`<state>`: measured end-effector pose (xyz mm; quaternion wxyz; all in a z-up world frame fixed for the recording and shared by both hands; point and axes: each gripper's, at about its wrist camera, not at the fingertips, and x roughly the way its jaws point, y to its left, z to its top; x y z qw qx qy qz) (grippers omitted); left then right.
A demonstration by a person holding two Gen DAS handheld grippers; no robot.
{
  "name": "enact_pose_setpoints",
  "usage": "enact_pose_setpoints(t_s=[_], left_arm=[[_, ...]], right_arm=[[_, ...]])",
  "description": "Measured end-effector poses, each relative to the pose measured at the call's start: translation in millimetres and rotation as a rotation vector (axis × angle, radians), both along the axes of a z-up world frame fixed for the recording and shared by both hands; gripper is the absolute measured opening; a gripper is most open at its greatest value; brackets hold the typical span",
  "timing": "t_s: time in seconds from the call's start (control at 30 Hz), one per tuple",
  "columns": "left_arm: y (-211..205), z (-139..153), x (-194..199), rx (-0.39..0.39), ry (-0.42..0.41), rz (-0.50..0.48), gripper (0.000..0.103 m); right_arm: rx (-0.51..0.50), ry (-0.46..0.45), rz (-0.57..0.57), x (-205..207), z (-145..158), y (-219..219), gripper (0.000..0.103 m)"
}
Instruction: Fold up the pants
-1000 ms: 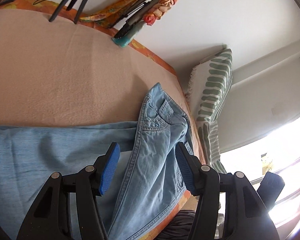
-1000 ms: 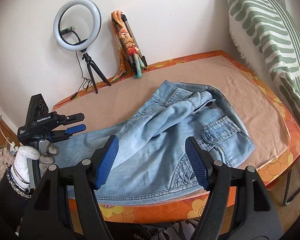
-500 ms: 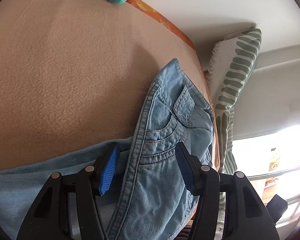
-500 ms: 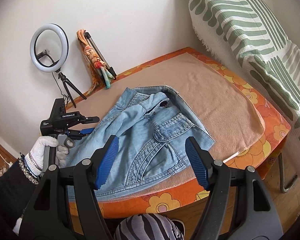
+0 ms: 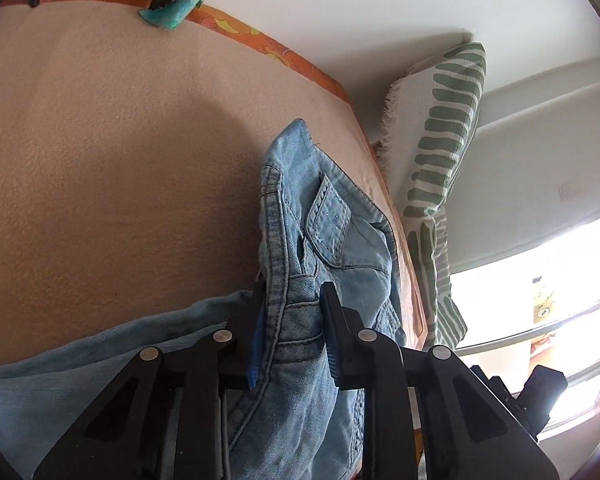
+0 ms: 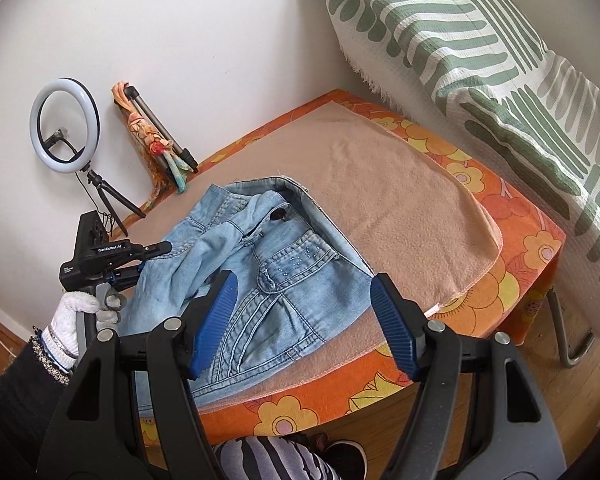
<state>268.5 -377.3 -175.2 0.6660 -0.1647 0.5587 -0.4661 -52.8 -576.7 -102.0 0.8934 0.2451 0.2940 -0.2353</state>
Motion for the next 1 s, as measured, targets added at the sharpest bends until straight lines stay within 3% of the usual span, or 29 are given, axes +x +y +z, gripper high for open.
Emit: enact_pose_setpoints(t_s=[0.37, 0.67, 0.83, 1.0], left_arm=[[-23.0, 43.3, -91.4, -0.082, -0.158, -0.260, 0.017], [-46.5, 25.4, -150.2, 0.021, -0.267, -0.442, 0.017], [-52.3, 10.1, -154.5, 0.047, -0.233, -0.490, 0.018], [-50.0, 14.5, -154.8, 0.065, -0.195, -0.507, 0.021]], right_arm=[[0.113, -0.057, 0.044, 23.0, -2.7, -26.6, 0.072], [0.382, -0.204, 0.074, 24.8, -19.5, -70.6, 0.072], [0.549, -0.212, 0.180, 35.6, -40.5, -91.3, 0.072], [0.652, -0.203, 0.229, 51.3, -65.9, -113.0, 0.072]])
